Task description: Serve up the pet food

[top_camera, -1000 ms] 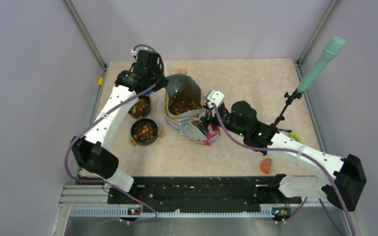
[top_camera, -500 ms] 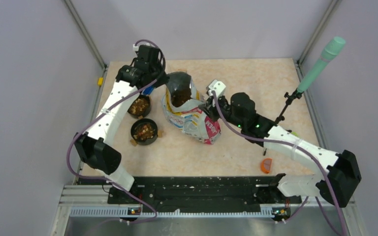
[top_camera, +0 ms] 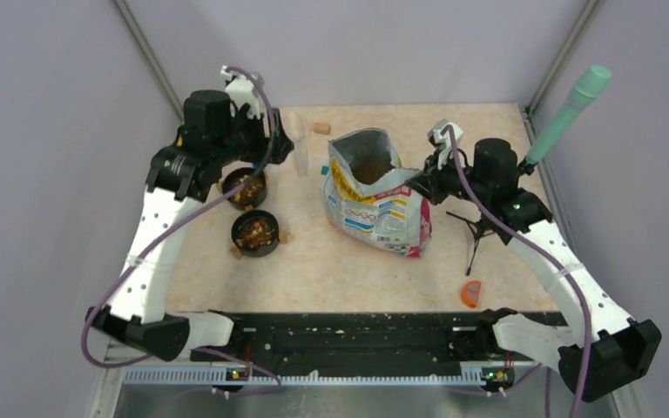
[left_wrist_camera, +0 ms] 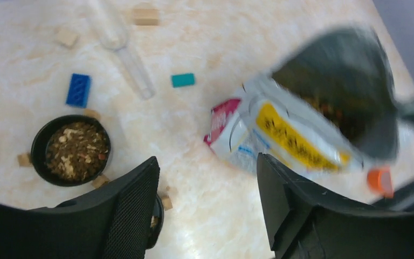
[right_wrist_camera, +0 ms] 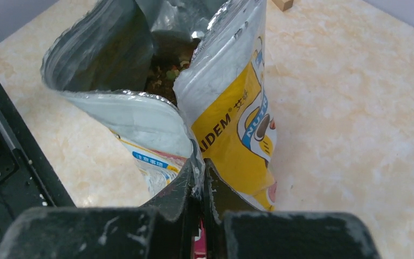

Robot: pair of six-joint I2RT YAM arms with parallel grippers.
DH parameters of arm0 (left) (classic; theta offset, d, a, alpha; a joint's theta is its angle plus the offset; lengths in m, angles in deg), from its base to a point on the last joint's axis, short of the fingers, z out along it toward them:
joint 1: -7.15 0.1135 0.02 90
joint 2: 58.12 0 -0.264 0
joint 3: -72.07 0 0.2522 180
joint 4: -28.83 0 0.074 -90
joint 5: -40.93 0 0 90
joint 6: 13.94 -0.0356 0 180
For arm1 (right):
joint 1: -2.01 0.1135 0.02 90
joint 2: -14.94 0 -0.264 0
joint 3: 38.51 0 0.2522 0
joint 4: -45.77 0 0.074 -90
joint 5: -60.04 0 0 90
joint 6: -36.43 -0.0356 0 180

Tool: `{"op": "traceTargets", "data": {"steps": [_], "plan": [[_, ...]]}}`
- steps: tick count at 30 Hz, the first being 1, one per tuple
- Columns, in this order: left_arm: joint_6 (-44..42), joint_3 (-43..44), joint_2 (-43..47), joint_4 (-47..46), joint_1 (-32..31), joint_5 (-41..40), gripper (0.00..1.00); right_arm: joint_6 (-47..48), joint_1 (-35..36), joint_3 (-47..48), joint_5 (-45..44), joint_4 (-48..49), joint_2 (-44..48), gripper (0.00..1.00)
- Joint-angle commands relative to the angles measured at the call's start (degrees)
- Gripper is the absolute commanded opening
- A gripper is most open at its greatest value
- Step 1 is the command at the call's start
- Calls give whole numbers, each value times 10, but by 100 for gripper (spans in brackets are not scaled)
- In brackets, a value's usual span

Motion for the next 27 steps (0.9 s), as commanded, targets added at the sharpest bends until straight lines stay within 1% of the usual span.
{"op": "traceTargets", "data": {"steps": [1, 3, 5, 6, 8, 10, 12, 15, 20, 23, 25, 27], "plan": [[-256, -151, 107, -142, -19, 228, 71, -8, -44, 71, 113, 64, 15, 0], [-338, -236, 157, -239, -38, 238, 77, 18, -46, 99, 131, 20, 0, 0], [-360, -311, 180, -345, -40, 232, 83, 37, -47, 113, 148, -11, -6, 0], [-378, -323, 175, -366, -39, 240, 83, 39, -47, 113, 150, -18, -5, 0], [-404, -305, 136, -356, -39, 260, 82, 34, -47, 109, 147, -20, 0, 0], [-436, -263, 87, -312, -39, 292, 79, 27, -48, 99, 143, -18, 8, 0], [-462, -236, 48, -289, -39, 297, 78, 20, -47, 92, 142, -19, 14, 0], [-475, -250, 21, -336, -36, 300, 80, 14, -48, 83, 148, -20, 22, 0], [-461, -236, -25, -350, -33, 374, 81, 26, -47, 91, 149, -49, 25, 0], [-425, -239, -44, -398, -34, 411, 79, 25, -47, 88, 144, -52, 28, 0], [-413, -227, -59, -398, -35, 445, 77, 25, -47, 88, 144, -57, 28, 0], [-401, -221, -68, -397, -35, 475, 73, 25, -47, 88, 142, -61, 27, 0]]}}
